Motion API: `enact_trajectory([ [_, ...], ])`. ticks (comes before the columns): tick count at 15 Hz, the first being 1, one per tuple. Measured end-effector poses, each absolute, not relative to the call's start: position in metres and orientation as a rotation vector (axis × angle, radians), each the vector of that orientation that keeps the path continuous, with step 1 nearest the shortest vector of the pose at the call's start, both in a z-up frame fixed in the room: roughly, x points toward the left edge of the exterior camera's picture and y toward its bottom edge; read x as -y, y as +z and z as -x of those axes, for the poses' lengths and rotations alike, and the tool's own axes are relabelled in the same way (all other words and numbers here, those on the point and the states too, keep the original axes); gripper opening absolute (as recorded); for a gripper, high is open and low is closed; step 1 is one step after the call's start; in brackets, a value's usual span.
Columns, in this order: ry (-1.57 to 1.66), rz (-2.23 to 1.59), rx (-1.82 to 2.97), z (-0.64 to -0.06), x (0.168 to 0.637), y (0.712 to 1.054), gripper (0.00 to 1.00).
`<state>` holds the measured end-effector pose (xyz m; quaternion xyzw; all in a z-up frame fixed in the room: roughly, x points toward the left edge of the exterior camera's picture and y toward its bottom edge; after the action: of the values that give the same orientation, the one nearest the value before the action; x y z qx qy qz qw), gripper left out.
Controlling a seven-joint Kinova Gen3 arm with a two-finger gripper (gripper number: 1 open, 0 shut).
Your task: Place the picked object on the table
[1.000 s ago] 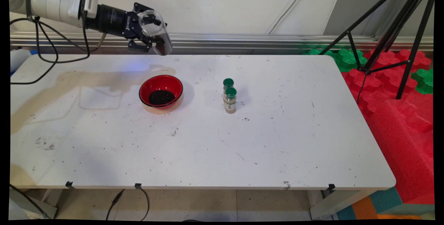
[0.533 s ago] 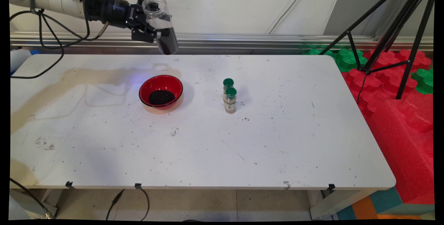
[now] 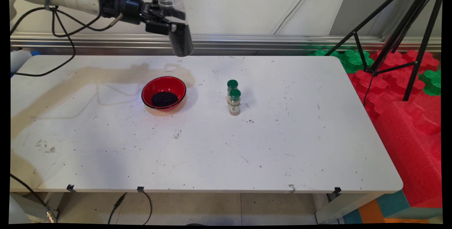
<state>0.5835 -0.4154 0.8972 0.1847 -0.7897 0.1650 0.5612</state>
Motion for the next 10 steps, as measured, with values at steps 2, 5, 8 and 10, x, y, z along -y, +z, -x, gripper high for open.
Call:
enact_trajectory([
  [2,0.357,-0.466,1.845,-0.576,0.422,0.895,0.00],
  [5,0.323,-0.506,1.828,-0.565,0.432,0.889,0.00],
  [8,0.301,-0.535,1.821,-0.556,0.439,0.882,0.00],
  [10,0.290,-0.554,1.818,-0.551,0.444,0.877,0.00],
])
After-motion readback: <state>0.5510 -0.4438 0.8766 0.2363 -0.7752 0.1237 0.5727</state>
